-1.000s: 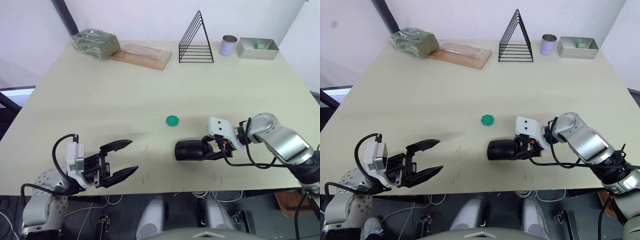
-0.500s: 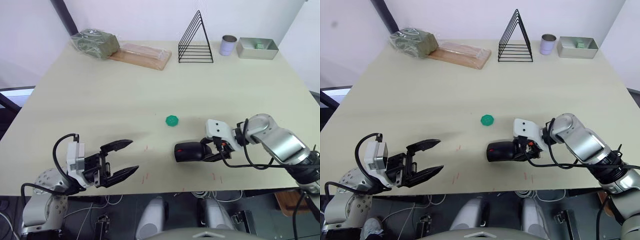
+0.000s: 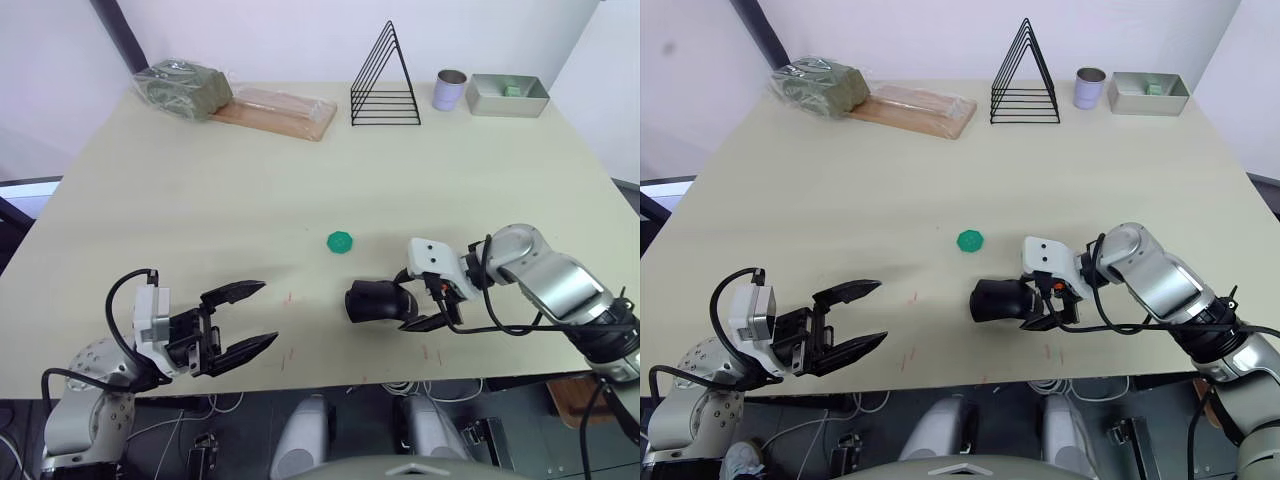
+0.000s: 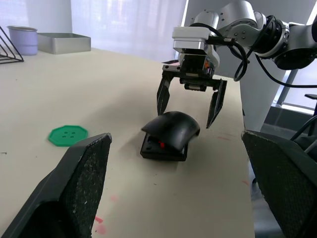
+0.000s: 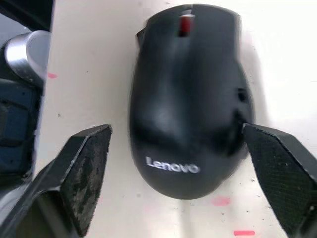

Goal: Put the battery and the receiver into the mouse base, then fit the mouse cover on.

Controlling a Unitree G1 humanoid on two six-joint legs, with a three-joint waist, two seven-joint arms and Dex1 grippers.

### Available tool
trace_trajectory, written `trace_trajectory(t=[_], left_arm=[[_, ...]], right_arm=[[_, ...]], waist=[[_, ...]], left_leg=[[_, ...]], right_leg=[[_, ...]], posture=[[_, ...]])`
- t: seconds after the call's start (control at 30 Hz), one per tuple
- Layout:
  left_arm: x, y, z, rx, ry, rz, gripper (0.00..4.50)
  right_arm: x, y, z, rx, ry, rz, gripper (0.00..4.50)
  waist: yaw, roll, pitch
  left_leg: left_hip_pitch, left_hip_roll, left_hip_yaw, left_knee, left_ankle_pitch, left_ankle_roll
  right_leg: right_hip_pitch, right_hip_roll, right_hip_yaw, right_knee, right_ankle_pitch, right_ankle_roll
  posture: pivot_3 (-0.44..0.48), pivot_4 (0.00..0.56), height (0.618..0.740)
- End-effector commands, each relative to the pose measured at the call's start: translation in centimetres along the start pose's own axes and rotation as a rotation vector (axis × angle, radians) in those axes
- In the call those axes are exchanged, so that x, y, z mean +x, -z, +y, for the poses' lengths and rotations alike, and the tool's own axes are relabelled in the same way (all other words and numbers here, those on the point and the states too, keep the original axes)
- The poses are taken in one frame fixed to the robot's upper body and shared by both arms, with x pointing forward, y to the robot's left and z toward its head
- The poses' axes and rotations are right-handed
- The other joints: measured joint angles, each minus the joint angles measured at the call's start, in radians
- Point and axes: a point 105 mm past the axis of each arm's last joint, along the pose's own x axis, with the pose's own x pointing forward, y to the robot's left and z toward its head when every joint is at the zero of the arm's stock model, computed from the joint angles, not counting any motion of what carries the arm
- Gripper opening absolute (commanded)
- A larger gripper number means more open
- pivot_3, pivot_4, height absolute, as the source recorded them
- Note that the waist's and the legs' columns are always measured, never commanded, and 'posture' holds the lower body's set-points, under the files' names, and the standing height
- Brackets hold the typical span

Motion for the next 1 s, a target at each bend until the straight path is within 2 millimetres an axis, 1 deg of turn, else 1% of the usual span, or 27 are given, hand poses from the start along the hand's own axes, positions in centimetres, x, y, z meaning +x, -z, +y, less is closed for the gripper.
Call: trace_trajectory(t=[0.03,0.13,0.33,0.37,0.43,0.47,0.53,0.63,0.77,1.0], left_arm=[[0.2,-0.6,-0.4,0.027,0.016,-0.008,4.5],[0.0,-0.4,-0.4,0.025,0.014,-0.008,4.5],[-0.2,-0.3,-0.5,0.024,0.016,-0.007,4.5],[-0.2,-0.3,-0.5,0.024,0.016,-0.006,4.5],[-0.3,-0.2,-0.4,0.026,0.012,-0.004,4.5],[-0.4,-0.2,-0.4,0.026,0.011,-0.003,4.5],[-0.4,-0.2,-0.4,0.026,0.011,-0.003,4.5],[-0.5,-0.2,-0.4,0.024,0.013,-0.003,4.5],[-0.5,-0.1,-0.4,0.021,0.025,0.001,4.5],[-0.6,0.0,-0.2,0.021,0.045,0.009,4.5]], right_arm=[[-1.5,-2.4,-0.2,-0.059,0.037,-0.062,4.45],[-2.0,-3.3,0.1,-0.046,0.044,-0.117,4.45],[-2.5,-2.9,0.7,-0.055,0.065,-0.124,4.45],[-2.5,-2.7,0.8,-0.047,0.074,-0.135,4.45],[-2.6,-1.4,0.9,-0.035,0.128,-0.156,4.45],[-2.6,-1.1,0.9,-0.012,0.155,-0.185,4.45],[-2.5,-0.8,1.1,0.021,0.191,-0.231,4.45],[-2.2,0.0,1.6,0.034,0.22,-0.258,4.45],[-1.7,1.0,1.6,0.037,0.265,-0.269,4.45],[-1.3,1.4,1.6,0.031,0.268,-0.283,4.45]], waist=[[0.0,0.0,0.0],[0.0,0.0,0.0],[0.001,0.0,0.0],[0.001,0.0,0.0],[0.0,0.0,0.0],[0.008,-0.002,-0.001],[0.007,-0.001,0.0],[0.004,-0.001,0.0],[0.001,-0.001,0.0],[0.001,-0.001,0.0]], left_leg=[[0.0,0.0,0.0,0.0,0.0,0.0],[0.0,0.0,0.0,0.0,0.0,0.0],[0.0,0.0,0.0,0.0,0.0,0.0],[0.0,0.0,0.0,0.0,0.0,0.0],[0.0,0.0,0.0,0.0,0.0,0.0],[0.0,0.0,0.0,0.0,0.0,0.0],[-0.001,0.0,-0.001,-0.001,0.0,0.0],[-0.001,0.0,0.0,0.0,0.0,0.0],[0.0,0.0,0.001,0.0,0.0,0.0],[0.0,0.0,0.0,0.0,0.0,0.0]], right_leg=[[0.0,0.0,0.0,0.0,0.0,0.0],[0.0,0.0,0.0,0.0,0.0,0.0],[0.0,-0.001,0.0,0.0,0.0,0.0],[0.0,-0.001,0.0,-0.001,0.0,0.0],[0.0,-0.001,0.0,-0.001,0.0,0.0],[0.0,-0.001,0.0,-0.001,0.0,0.0],[0.0,-0.001,-0.001,-0.002,0.0,0.0],[0.0,-0.001,0.0,-0.001,0.0,0.0],[0.0,0.0,0.0,-0.001,0.0,0.0],[0.0,0.0,0.0,-0.001,0.0,0.0]], posture=[[0.0,0.15,0.74],[0.0,0.15,0.74],[0.0,0.15,0.74],[0.0,0.15,0.74],[0.0,0.15,0.74],[0.0,0.15,0.74],[0.0,0.15,0.74],[0.0,0.15,0.74],[0.0,0.15,0.74],[0.0,0.15,0.74]])
